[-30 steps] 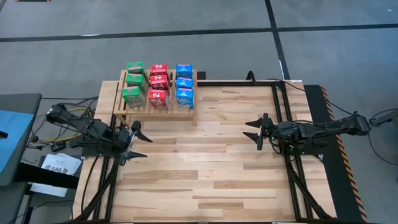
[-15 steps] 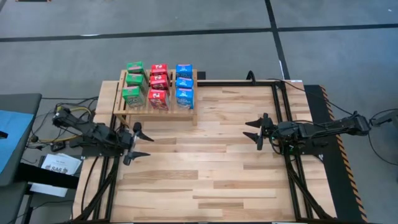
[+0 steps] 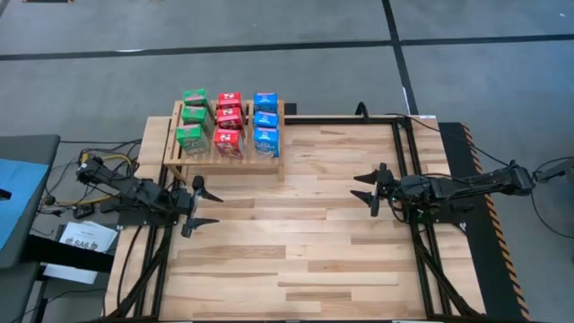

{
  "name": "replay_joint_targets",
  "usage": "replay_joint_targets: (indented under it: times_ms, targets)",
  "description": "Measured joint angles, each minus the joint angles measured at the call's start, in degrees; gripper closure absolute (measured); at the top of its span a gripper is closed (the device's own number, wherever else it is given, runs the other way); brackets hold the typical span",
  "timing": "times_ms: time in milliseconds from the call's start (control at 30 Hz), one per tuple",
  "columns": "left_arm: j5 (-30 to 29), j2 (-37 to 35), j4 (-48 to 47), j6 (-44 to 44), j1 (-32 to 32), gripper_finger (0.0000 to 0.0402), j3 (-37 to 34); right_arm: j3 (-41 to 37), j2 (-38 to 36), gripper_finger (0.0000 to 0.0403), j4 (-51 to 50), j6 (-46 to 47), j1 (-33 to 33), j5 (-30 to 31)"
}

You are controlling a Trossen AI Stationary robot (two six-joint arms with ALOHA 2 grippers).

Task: Stack cereal on shelf
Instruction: Return to Home Position

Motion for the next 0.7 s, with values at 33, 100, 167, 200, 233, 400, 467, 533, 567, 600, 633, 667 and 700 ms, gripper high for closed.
replay_joint_targets:
  times_ms: [33, 100, 167, 200, 233, 400, 467, 533, 567, 600, 633, 667, 700]
  targets:
    - [-0.01, 0.0, -0.01, -0.08, -0.01, 0.0113, 0.0, 0.01, 0.0, 0.0117, 0.0, 0.0, 0.0, 0.0]
    - [-0.01, 0.0, -0.03, 0.37, 0.0, 0.0113, 0.0, 0.0, -0.01, 0.0117, 0.0, -0.01, 0.0, 0.0]
    - [-0.01, 0.0, -0.04, 0.48, -0.01, 0.0113, 0.0, -0.01, -0.02, 0.0117, 0.0, -0.01, 0.0, 0.0]
    - [-0.01, 0.0, -0.07, 0.35, -0.01, 0.0113, 0.0, -0.01, -0.02, 0.0117, 0.0, 0.01, 0.0, 0.0]
    - [-0.01, 0.0, -0.07, 0.31, -0.01, 0.0113, 0.0, 0.01, -0.02, 0.0117, 0.0, -0.01, -0.02, 0.0]
    - [0.01, 0.02, -0.13, 0.29, -0.01, 0.0113, 0.0, 0.0, -0.02, 0.0117, 0.0, -0.01, -0.01, 0.0]
    - [0.01, 0.02, -0.13, 0.37, -0.01, 0.0113, 0.0, -0.01, -0.04, 0.0117, 0.0, -0.01, -0.02, 0.0]
    - [0.01, 0.02, -0.15, 0.49, -0.01, 0.0113, 0.0, 0.0, -0.77, 0.0117, -0.04, -0.01, 0.0, 0.0]
    - [0.01, 0.02, -0.15, 0.36, 0.01, 0.0113, 0.0, 0.01, -1.62, 0.0117, -0.04, -0.01, -0.01, 0.0]
    - [0.01, 0.02, -0.16, 0.31, -0.01, 0.0113, 0.0, 0.0, -2.57, 0.0117, -0.04, -0.01, 0.04, 0.0]
    - [0.01, 0.02, -0.17, 0.32, 0.0, 0.0113, 0.0, 0.0, -3.69, 0.0117, -0.04, 0.0, 0.09, 0.0]
    - [0.01, 0.02, -0.17, 0.41, 0.0, 0.0113, 0.0, -0.01, -5.05, 0.0117, -0.04, 0.01, 0.11, -0.02]
    - [0.02, 0.02, -0.17, 0.48, 0.0, 0.0113, 0.0, 0.01, -6.32, 0.0117, -0.02, 0.01, 0.09, 0.0]
